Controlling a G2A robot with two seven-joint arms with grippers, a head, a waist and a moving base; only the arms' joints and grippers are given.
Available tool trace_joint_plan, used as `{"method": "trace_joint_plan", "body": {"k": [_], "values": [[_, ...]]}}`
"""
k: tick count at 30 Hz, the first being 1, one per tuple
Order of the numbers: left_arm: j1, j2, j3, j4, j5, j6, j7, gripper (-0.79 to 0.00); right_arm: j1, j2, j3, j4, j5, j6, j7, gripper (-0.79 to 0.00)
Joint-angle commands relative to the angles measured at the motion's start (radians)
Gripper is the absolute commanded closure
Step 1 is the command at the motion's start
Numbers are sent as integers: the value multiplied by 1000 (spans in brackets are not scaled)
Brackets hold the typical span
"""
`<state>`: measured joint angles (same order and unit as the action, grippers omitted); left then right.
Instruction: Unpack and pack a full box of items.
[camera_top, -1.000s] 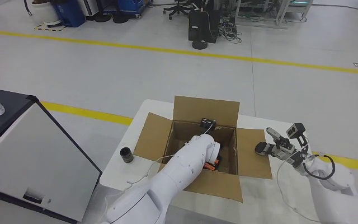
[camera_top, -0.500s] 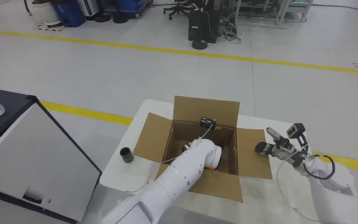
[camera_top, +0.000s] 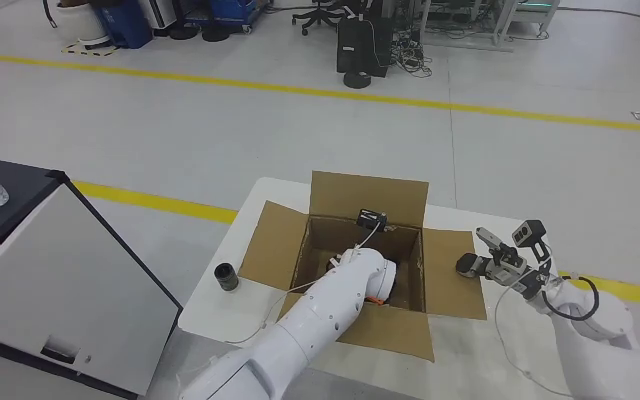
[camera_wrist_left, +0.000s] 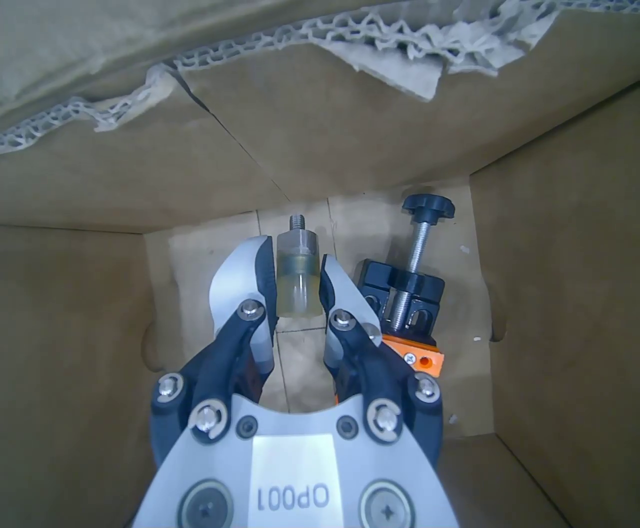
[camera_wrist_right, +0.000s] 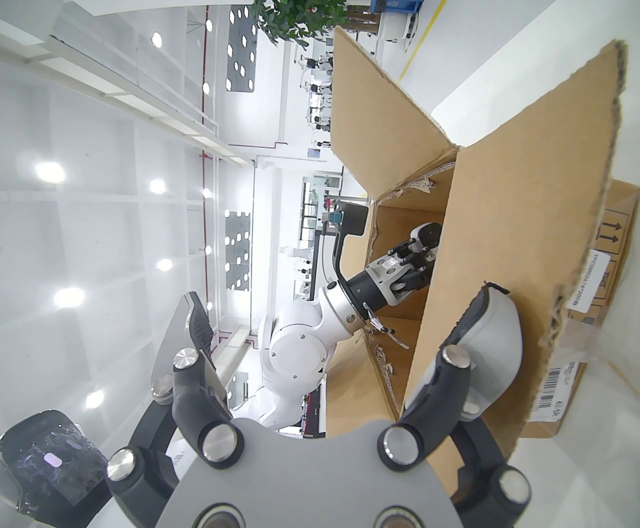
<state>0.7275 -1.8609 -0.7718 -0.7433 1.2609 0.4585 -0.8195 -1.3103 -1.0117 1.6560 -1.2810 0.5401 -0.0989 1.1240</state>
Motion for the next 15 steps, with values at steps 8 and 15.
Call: {"method": "trace_joint_plan", "body": {"k": [8,15], "values": [[27,18,-20,-83,77,28,-64,0,0,0,0,0,0,0,0,-785],[86,43,-38,-289,169,4,-296,0,0,0,0,0,0,0,0,-785]]}}
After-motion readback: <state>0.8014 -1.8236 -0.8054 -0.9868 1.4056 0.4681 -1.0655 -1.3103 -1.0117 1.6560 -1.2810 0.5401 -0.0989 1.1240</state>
